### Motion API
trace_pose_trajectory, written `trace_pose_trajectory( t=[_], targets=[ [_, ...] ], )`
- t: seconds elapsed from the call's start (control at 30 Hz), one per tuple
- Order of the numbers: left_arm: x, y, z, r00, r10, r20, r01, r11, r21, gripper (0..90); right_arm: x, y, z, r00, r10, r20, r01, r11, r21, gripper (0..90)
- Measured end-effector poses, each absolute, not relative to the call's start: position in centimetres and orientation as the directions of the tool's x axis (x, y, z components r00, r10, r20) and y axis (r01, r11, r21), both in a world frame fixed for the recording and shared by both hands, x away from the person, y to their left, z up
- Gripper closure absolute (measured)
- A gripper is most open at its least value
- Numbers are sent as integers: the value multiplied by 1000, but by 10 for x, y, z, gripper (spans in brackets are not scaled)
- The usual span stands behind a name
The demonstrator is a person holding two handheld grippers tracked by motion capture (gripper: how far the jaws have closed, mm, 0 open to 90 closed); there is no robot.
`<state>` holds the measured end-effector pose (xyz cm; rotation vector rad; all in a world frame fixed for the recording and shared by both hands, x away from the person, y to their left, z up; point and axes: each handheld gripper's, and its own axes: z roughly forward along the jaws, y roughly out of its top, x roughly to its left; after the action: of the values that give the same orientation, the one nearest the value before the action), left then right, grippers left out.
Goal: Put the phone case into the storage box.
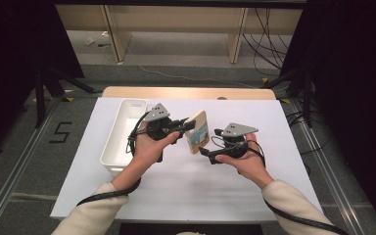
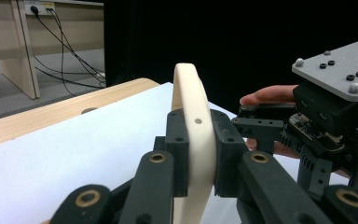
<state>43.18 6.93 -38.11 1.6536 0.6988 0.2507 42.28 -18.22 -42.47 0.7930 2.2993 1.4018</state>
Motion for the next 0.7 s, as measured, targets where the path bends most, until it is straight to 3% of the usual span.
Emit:
trace_pose_trajectory(
  t=[0.2,0.7],
  targets=[
    [432,68,-382,795,564,-225,308,-55,950,793,422,-180,-425,-815,580,2,275,383,882,5],
    [433,68,-381,807,551,-215,304,-74,950,792,423,-181,-423,-809,588,1,273,373,887,4]
  ],
)
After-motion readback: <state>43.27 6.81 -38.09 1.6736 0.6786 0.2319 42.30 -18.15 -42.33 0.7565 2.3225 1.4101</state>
